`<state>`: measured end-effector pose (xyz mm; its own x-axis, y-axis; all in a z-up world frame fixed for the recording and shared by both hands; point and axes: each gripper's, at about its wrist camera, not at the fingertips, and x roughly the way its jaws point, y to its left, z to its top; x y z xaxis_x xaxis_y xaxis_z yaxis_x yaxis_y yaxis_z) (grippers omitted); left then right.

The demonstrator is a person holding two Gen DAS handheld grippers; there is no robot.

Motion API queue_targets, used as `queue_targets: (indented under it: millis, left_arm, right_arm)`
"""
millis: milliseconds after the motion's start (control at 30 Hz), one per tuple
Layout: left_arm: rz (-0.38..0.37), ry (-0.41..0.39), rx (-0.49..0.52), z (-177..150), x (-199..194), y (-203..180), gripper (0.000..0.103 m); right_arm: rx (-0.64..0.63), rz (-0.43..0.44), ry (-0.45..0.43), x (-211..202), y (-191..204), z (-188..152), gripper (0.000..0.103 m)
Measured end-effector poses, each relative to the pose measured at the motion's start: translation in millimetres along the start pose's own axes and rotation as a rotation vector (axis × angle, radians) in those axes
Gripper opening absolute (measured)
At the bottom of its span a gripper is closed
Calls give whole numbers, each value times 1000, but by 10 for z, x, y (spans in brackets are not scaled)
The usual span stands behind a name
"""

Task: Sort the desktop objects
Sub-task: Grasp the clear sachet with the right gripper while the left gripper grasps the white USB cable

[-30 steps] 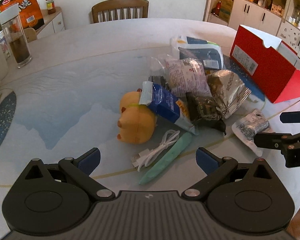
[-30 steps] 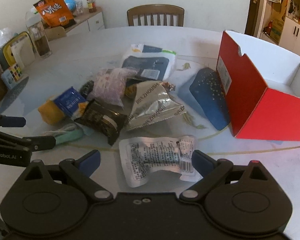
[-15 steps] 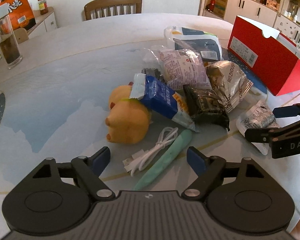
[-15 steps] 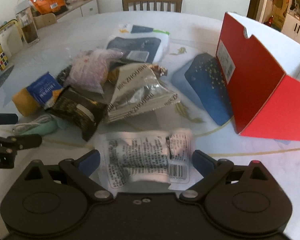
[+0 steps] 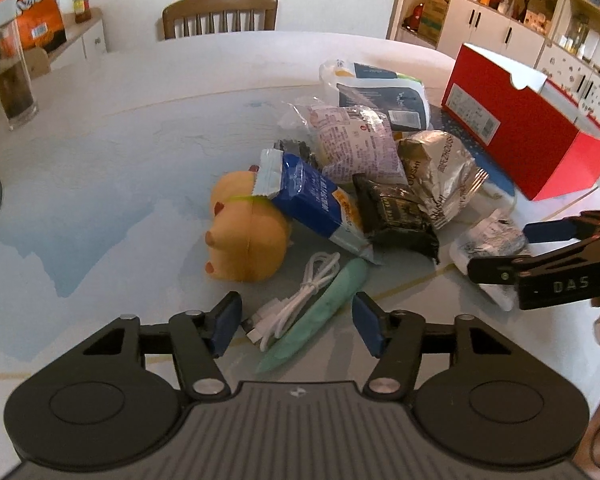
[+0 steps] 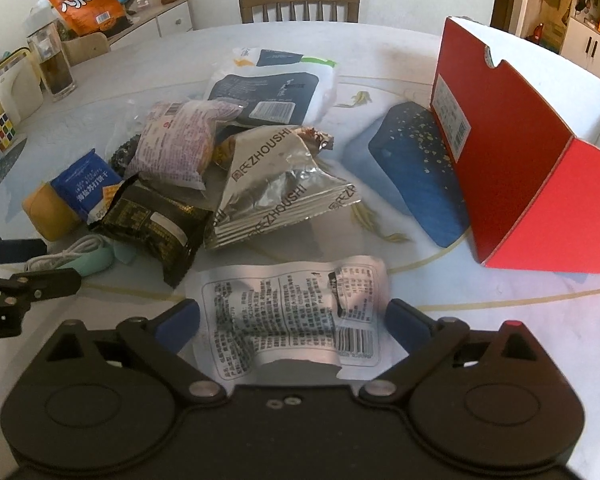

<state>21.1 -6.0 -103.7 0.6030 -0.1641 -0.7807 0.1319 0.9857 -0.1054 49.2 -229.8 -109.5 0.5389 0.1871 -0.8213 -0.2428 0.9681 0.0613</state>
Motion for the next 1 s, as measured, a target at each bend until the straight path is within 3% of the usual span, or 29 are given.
queue_targets:
  millis: [133, 233, 267, 333, 767, 1000]
  left_arm:
    - [-45, -11, -6, -10, -121, 20, 61]
    - [-28, -32, -11, 33, -141, 72, 60]
    - [-19, -36, -18, 51, -127, 105, 58]
    - [-2, -30, -30, 72, -88, 170, 44]
    - [-25, -39, 49, 25, -16, 166, 33]
    - [-58, -40, -12, 56, 56, 287, 31]
  right_arm:
    - [-1, 0, 4, -11, 4, -2, 99]
    - [3, 0, 5, -13, 4, -3, 99]
    - [4, 0, 5, -14, 5, -2, 99]
    - [1, -1, 5, -14, 4, 0, 98]
    - [-30, -2, 26, -114, -16, -26, 93]
    - [-59, 41, 76, -284, 15, -144, 91]
